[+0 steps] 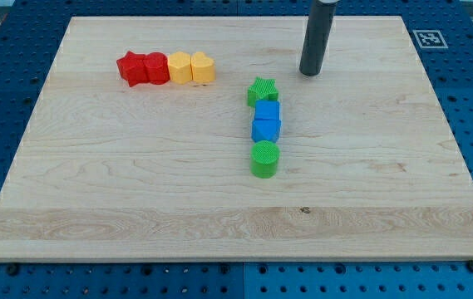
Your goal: Move your arm closer to the yellow heart
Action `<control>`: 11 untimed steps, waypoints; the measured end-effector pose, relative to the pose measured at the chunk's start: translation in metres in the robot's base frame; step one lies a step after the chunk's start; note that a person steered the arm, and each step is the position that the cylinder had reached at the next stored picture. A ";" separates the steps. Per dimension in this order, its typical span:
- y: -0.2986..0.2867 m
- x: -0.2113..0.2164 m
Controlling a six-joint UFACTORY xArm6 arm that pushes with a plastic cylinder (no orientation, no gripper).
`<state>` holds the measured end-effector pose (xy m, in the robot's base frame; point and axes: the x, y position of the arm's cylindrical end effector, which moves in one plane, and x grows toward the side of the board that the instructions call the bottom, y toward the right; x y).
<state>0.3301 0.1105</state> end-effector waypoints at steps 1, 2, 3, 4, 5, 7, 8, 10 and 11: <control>-0.020 0.000; -0.043 -0.004; -0.061 -0.011; -0.077 -0.023; -0.090 -0.036; -0.118 -0.036; -0.139 -0.030; -0.140 -0.030; -0.140 -0.029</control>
